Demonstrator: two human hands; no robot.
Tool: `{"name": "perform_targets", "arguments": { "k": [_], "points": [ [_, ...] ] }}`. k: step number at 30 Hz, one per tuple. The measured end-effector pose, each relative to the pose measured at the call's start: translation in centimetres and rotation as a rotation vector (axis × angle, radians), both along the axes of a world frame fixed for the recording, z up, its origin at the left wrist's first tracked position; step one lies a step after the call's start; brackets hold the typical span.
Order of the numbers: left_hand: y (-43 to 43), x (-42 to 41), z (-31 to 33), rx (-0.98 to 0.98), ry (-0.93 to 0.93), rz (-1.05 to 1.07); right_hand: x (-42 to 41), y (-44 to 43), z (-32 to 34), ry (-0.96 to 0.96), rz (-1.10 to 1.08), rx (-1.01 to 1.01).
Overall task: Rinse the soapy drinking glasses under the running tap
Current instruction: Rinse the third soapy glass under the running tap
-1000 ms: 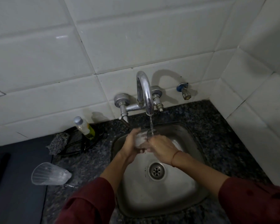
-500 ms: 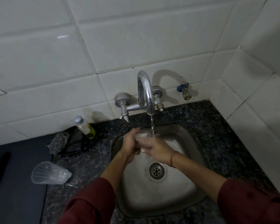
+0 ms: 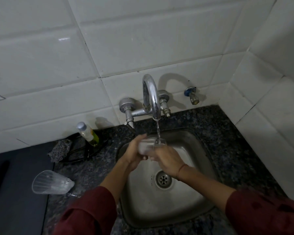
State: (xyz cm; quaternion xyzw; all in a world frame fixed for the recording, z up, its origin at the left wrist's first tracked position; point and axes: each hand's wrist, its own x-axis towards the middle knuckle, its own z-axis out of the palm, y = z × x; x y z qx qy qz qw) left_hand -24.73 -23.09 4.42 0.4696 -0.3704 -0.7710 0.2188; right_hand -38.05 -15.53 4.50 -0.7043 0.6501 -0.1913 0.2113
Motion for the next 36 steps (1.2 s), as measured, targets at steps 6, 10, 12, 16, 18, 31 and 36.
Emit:
{"name": "perform_targets", "arguments": {
  "k": [6,10,12,16,18,31,36],
  "points": [
    [0.1,-0.5,0.1,-0.107,-0.102,0.04,0.4,0.4,1.2,-0.349,-0.045,0.036],
    [-0.2,-0.1,1.3,-0.019,-0.084,-0.061,-0.4,0.9,0.2,-0.025,-0.051,-0.019],
    [0.4,-0.7,0.9,-0.113,-0.067,0.056,0.1,0.7,0.4,-0.388,-0.213,0.011],
    [0.4,0.1,0.8,0.035,-0.17,-0.071,-0.1,0.8,1.7,-0.211,0.044,0.006],
    [0.1,0.9,1.2,0.081,-0.174,-0.165,-0.8,1.1,1.3,0.068,0.121,-0.006],
    [1.3,0.2,0.9,-0.06,-0.013,0.007,0.0,1.7,1.1,-0.689,-0.186,0.038],
    [0.7,0.7,1.1,-0.013,-0.206,-0.089,-0.8,2.3,1.4,-0.264,0.089,-0.048]
  ]
}}
